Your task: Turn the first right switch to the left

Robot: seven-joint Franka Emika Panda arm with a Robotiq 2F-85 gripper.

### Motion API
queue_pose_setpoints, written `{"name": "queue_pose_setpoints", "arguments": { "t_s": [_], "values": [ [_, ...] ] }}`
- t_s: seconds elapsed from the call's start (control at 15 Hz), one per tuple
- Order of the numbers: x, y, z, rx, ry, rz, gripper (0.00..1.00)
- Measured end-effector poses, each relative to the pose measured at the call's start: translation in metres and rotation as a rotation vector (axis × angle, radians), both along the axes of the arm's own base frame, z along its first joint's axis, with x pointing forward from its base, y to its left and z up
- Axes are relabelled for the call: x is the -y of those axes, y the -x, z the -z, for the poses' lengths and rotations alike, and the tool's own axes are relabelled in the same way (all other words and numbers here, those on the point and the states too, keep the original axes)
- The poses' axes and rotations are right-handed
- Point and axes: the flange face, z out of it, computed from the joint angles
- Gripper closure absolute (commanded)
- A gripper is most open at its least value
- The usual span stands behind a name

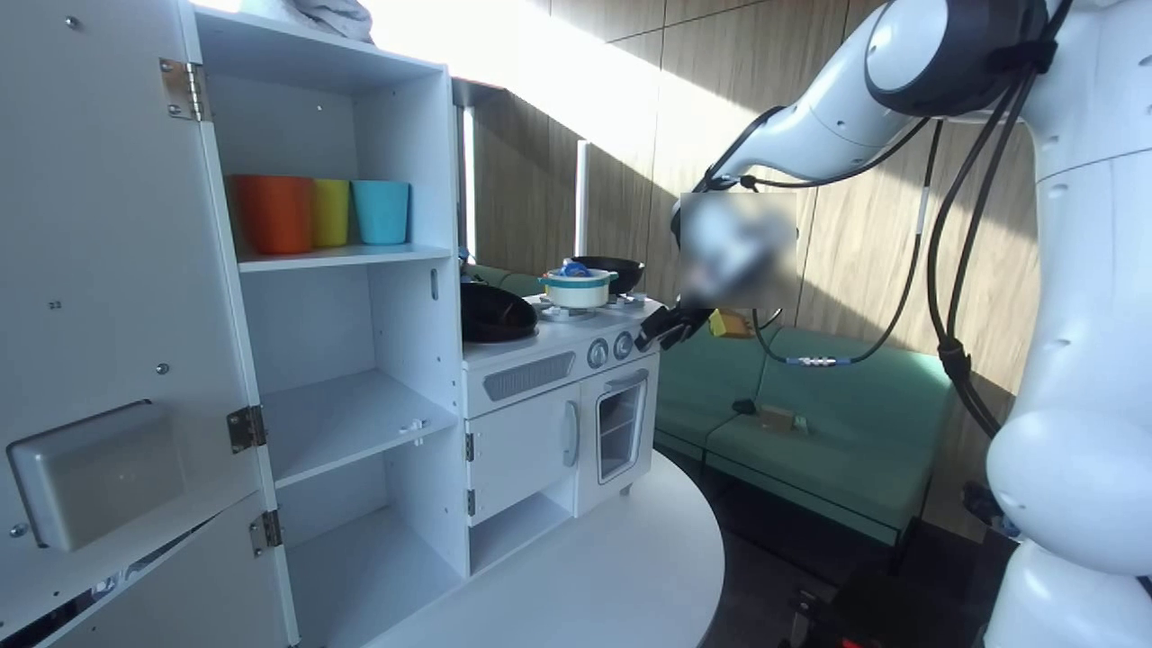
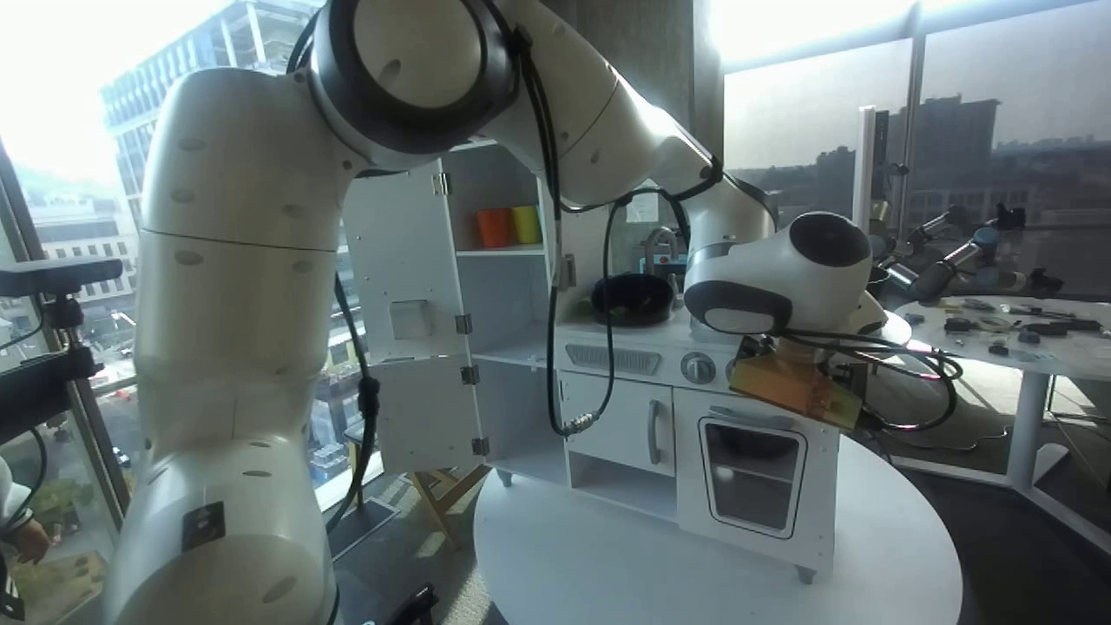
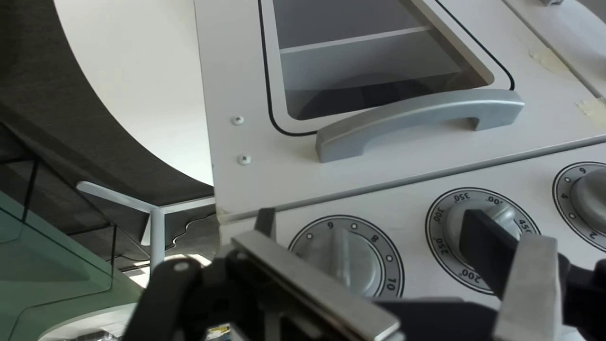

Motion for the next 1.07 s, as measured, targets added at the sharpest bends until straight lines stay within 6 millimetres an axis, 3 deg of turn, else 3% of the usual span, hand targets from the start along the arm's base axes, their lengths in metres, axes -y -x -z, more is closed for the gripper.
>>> {"name": "queue_pose_setpoints", "arguments": {
  "t_s": [0.2,0.33,0.73,1.07],
  "values": [
    [0.0010,-0.0018,-0.0035,0.009,0.019,0.011,0.00],
    [0.0022,-0.0030,-0.0053,0.013,0.024,0.017,0.27],
    [0.0037,-0.0078,-0.0063,0.014,0.031,0.014,0.70],
    [0.0069,-0.0064,-0.0069,0.010,0.044,0.015,0.74]
  ]
}}
